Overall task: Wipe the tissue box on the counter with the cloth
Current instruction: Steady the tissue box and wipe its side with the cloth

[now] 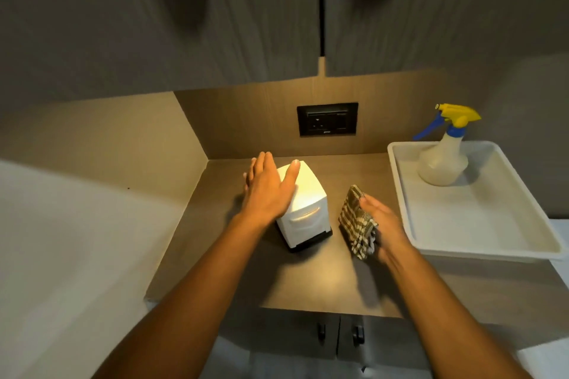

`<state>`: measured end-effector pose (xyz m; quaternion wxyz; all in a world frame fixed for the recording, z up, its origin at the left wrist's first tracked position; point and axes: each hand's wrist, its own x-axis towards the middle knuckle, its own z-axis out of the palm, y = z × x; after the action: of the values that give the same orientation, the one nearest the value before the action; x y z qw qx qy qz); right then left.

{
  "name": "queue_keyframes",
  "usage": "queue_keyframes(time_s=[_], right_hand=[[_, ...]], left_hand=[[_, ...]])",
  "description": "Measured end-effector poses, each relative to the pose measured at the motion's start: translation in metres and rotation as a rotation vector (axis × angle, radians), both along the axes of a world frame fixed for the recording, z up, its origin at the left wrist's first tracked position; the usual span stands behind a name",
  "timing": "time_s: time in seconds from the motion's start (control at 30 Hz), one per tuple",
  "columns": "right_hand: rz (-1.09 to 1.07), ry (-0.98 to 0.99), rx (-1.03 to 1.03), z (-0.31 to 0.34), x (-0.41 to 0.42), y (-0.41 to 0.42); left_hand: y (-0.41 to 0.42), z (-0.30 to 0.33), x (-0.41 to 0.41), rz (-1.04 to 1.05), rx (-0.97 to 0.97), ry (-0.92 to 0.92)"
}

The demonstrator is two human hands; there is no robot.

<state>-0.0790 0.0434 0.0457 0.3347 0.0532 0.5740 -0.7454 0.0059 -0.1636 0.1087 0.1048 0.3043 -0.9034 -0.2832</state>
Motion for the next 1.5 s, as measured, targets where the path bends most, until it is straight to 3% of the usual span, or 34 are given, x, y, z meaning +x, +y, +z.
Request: queue_keyframes(time_s=[0.17, 0.47, 0.77, 1.0, 1.17, 1.3, 1.5], right_hand=[[-0.056, 0.086, 0.006, 0.007, 0.012, -0.014], [-0.252, 0.302, 0.021, -0.005, 0.033, -0.028], [-0.242, 0.545, -0.038, 0.016, 0.034, -0.102], [-0.080, 0.363, 0.126, -0.033, 0.036, -0.081], [-0.247, 0.516, -0.018, -0.016, 0.059, -0.090], [-0.202, 0.603, -0.011, 0.004, 0.030, -0.100], [-0.051, 0.356, 0.127, -0.032, 0.014, -0.091]], left_hand=[[0.016, -0.002, -0.027, -0.040, -0.164, -0.255], [-0.033, -0.001, -0.005, -0.463, -0.262, -0.289], [-0.033, -0.004, -0.006, -0.456, -0.312, -0.294], [-0.030, -0.004, -0.006, -0.435, -0.299, -0.282], [-0.031, -0.006, -0.008, -0.426, -0.298, -0.273], [-0.033, -0.007, -0.008, -0.424, -0.298, -0.259], [-0.033, -0.007, -0.007, -0.418, -0.277, -0.243]])
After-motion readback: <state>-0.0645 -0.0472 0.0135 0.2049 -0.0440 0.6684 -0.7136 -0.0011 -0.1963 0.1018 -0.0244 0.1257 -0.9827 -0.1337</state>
